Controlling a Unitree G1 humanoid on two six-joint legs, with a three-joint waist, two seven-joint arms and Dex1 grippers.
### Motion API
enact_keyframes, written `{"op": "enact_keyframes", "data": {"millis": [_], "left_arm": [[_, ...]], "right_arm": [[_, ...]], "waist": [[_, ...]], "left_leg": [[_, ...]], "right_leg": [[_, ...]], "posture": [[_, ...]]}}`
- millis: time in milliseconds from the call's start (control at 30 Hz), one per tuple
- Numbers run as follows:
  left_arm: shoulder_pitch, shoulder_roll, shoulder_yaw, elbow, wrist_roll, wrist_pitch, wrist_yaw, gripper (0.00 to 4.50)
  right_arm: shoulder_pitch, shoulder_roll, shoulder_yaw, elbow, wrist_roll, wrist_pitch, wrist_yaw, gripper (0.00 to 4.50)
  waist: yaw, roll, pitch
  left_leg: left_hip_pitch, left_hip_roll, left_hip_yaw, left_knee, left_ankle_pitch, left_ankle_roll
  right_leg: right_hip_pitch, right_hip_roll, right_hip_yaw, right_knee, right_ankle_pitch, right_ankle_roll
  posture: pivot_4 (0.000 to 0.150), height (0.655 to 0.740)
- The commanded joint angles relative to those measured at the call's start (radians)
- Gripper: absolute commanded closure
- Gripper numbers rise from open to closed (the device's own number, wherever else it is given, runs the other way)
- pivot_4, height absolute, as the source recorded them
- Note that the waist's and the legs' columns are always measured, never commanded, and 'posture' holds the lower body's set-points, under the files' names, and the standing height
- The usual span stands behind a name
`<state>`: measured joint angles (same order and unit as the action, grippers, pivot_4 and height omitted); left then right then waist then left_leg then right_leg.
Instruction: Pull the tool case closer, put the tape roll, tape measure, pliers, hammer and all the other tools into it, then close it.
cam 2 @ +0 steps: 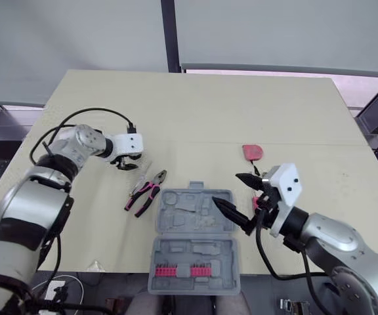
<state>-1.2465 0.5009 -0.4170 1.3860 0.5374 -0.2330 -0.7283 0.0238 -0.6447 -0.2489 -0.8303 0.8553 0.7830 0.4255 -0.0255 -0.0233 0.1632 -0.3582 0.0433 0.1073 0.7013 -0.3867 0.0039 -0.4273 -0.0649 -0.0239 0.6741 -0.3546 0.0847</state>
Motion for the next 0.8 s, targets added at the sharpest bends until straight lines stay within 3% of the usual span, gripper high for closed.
{"op": "enact_keyframes", "data": {"millis": [33, 133, 333, 567, 800], "left_arm": [[-0.016, -0.011, 0.004, -0.001, 0.017, 0.034, 0.041, 0.74], [-0.009, -0.019, 0.019, 0.001, 0.013, 0.063, 0.023, 1.54], [-0.002, -0.022, 0.058, -0.003, -0.017, 0.074, 0.002, 4.31], [-0.025, 0.001, 0.146, -0.014, -0.088, 0.072, -0.066, 4.46], [-0.071, 0.075, 0.239, -0.049, -0.193, 0.062, -0.335, 4.46]], "right_arm": [[0.012, -0.001, -0.048, -0.065, 0.037, -0.021, -0.033, 0.00], [0.024, -0.007, -0.060, -0.075, 0.048, -0.019, -0.051, 0.00], [0.043, -0.026, -0.063, -0.093, 0.077, -0.015, -0.065, 0.00], [0.040, -0.058, -0.042, -0.086, 0.089, -0.014, -0.042, 0.00], [0.093, -0.118, -0.004, -0.096, 0.071, -0.035, 0.051, 0.00]], "waist": [[0.002, 0.000, 0.000], [0.004, -0.001, 0.000], [0.004, -0.001, 0.000], [0.004, -0.001, 0.000], [0.001, -0.001, 0.000]], "left_leg": [[0.000, 0.000, 0.000, 0.000, 0.000, 0.000], [0.000, -0.001, 0.000, 0.001, 0.000, 0.000], [0.000, -0.001, 0.000, 0.001, 0.000, 0.000], [0.000, -0.001, 0.000, 0.001, 0.000, 0.000], [0.000, -0.001, 0.000, 0.001, 0.000, 0.000]], "right_leg": [[0.000, 0.000, 0.000, 0.000, 0.000, 0.000], [0.000, -0.001, 0.000, 0.001, 0.000, 0.000], [0.000, 0.000, 0.000, 0.001, 0.000, 0.000], [0.000, 0.000, 0.000, 0.001, 0.000, 0.000], [0.000, 0.002, 0.000, 0.001, 0.000, 0.000]], "posture": [[0.150, 0.7400], [0.150, 0.7400], [0.150, 0.7400], [0.150, 0.7400], [0.150, 0.7400]]}}
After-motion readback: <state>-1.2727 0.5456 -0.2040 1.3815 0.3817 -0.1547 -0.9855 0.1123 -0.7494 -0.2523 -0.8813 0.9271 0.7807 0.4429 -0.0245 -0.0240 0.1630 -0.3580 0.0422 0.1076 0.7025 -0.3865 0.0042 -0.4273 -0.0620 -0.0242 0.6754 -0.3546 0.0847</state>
